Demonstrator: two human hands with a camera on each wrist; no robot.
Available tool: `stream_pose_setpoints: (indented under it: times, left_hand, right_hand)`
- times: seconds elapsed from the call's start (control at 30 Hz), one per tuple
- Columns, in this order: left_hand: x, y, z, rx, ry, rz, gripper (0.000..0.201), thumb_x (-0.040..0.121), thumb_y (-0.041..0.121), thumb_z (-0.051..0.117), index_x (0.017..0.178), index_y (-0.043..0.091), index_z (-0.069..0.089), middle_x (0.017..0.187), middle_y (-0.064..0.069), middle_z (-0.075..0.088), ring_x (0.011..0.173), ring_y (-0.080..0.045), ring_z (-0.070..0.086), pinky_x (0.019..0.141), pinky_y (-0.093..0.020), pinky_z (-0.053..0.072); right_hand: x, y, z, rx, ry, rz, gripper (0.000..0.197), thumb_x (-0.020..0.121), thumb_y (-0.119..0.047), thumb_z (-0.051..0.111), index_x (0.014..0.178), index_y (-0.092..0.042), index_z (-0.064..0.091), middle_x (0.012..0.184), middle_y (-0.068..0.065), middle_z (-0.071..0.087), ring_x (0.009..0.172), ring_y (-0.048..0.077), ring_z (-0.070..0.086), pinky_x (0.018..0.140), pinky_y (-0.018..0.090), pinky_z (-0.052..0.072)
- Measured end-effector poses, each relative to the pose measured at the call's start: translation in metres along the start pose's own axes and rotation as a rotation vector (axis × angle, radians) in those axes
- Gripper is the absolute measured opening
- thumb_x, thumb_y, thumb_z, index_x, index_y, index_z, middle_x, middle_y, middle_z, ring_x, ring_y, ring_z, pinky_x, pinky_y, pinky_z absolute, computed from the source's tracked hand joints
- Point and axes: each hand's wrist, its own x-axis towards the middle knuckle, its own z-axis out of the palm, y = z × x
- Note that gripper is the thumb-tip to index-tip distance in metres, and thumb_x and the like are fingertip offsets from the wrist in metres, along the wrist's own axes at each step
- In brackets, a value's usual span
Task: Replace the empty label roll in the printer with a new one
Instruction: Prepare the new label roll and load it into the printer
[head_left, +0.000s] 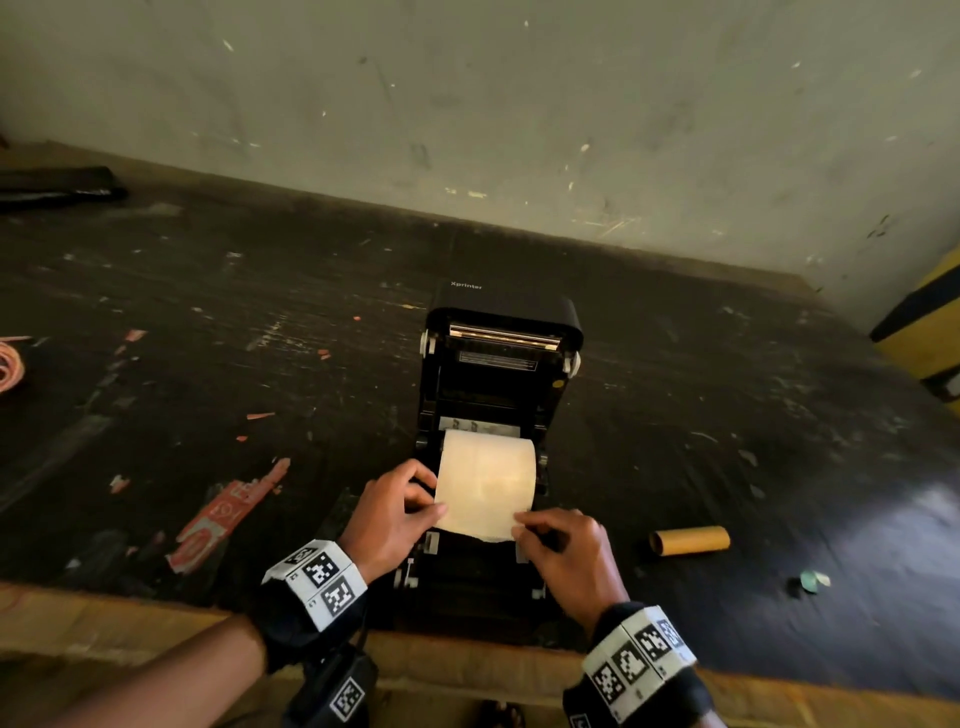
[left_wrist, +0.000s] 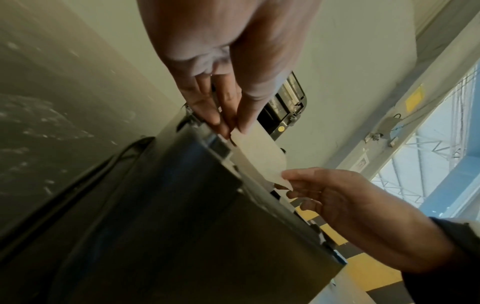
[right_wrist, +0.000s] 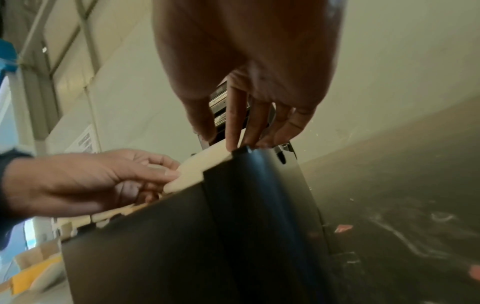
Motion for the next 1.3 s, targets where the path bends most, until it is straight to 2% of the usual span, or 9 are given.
stream_pose_setpoints:
  times: [0.07, 0.17, 0.27, 0.47, 0.67, 0.8, 0.93, 1.1, 1.3]
  left_hand:
    - [0.002, -0.003, -0.001, 0.001, -0.004, -0.003, 0.019, 0.079, 0.02, 0.07, 0.093, 0.013, 0.058, 0.078, 0.003, 0.073, 0.074, -0.003, 0.067, 0.072, -0.024, 0.054]
    - [0.004, -0.005, -0.001, 0.012, -0.006, 0.0, 0.017, 0.078, 0.018, 0.071, 0.088, 0.012, 0.059, 0.079, 0.003, 0.073, 0.074, 0.0, 0.066, 0.068, -0.02, 0.052]
    - [0.005, -0.008, 0.001, 0.034, -0.024, -0.004, 0.017, 0.078, 0.019, 0.071, 0.088, 0.015, 0.058, 0.077, 0.006, 0.072, 0.074, -0.002, 0.066, 0.075, -0.026, 0.048]
    - [0.006, -0.008, -0.004, 0.051, -0.147, -0.01, 0.019, 0.078, 0.018, 0.071, 0.09, 0.018, 0.057, 0.083, 0.004, 0.072, 0.076, 0.004, 0.065, 0.06, -0.01, 0.05]
    - [0.006, -0.01, -0.007, 0.003, -0.109, 0.005, 0.025, 0.079, 0.016, 0.069, 0.097, 0.021, 0.052, 0.08, 0.002, 0.071, 0.073, -0.007, 0.067, 0.066, -0.023, 0.054]
    - [0.006, -0.01, -0.008, 0.005, -0.135, 0.008, 0.028, 0.079, 0.014, 0.069, 0.097, 0.023, 0.05, 0.078, 0.002, 0.071, 0.072, -0.005, 0.066, 0.065, -0.019, 0.052]
    - [0.007, -0.01, -0.009, 0.037, -0.187, 0.0, 0.033, 0.079, 0.015, 0.07, 0.102, 0.023, 0.049, 0.078, 0.003, 0.07, 0.073, -0.001, 0.065, 0.065, -0.018, 0.05]
    - [0.01, -0.008, -0.009, 0.025, -0.137, -0.006, 0.039, 0.08, 0.015, 0.069, 0.108, 0.024, 0.044, 0.083, 0.003, 0.069, 0.076, -0.004, 0.065, 0.063, -0.016, 0.048]
    - [0.012, -0.011, -0.009, 0.101, -0.209, 0.001, 0.039, 0.081, 0.017, 0.067, 0.108, 0.028, 0.041, 0.08, 0.006, 0.067, 0.079, -0.005, 0.062, 0.074, -0.017, 0.04]
  right_hand:
    - [0.007, 0.0, 0.002, 0.055, 0.016, 0.029, 0.017, 0.083, -0.022, 0.067, 0.099, -0.027, 0.066, 0.094, -0.016, 0.064, 0.087, -0.005, 0.06, 0.077, 0.013, 0.051]
    - [0.016, 0.005, 0.007, 0.099, 0.064, 0.082, 0.019, 0.079, -0.01, 0.07, 0.091, -0.023, 0.062, 0.087, -0.006, 0.067, 0.083, 0.002, 0.064, 0.078, 0.024, 0.056]
    - [0.019, 0.007, 0.008, 0.103, 0.063, 0.115, 0.022, 0.079, -0.008, 0.07, 0.089, -0.024, 0.057, 0.086, -0.004, 0.067, 0.082, 0.004, 0.064, 0.077, 0.026, 0.055]
    - [0.019, 0.009, 0.006, 0.105, 0.042, 0.098, 0.025, 0.078, -0.013, 0.071, 0.091, -0.026, 0.054, 0.087, -0.006, 0.068, 0.082, -0.001, 0.064, 0.07, 0.017, 0.051]
    - [0.019, 0.01, 0.006, 0.063, 0.02, 0.096, 0.025, 0.079, -0.012, 0.069, 0.09, -0.027, 0.052, 0.086, -0.006, 0.067, 0.084, 0.002, 0.064, 0.08, 0.026, 0.054]
    - [0.02, 0.006, 0.001, 0.061, 0.006, 0.082, 0.023, 0.079, -0.013, 0.07, 0.092, -0.024, 0.054, 0.082, -0.007, 0.067, 0.082, -0.001, 0.063, 0.075, 0.018, 0.05]
    - [0.02, 0.006, 0.002, 0.061, 0.021, 0.077, 0.023, 0.079, -0.011, 0.07, 0.09, -0.023, 0.054, 0.081, -0.006, 0.067, 0.079, -0.001, 0.064, 0.075, 0.02, 0.053]
    - [0.021, 0.005, 0.001, 0.043, -0.025, 0.105, 0.023, 0.08, -0.012, 0.069, 0.09, -0.024, 0.053, 0.082, -0.004, 0.067, 0.081, 0.002, 0.063, 0.071, 0.017, 0.048]
    - [0.023, 0.003, 0.0, 0.063, -0.021, 0.125, 0.025, 0.078, -0.015, 0.072, 0.09, -0.024, 0.052, 0.083, -0.003, 0.068, 0.081, 0.002, 0.064, 0.07, 0.019, 0.05]
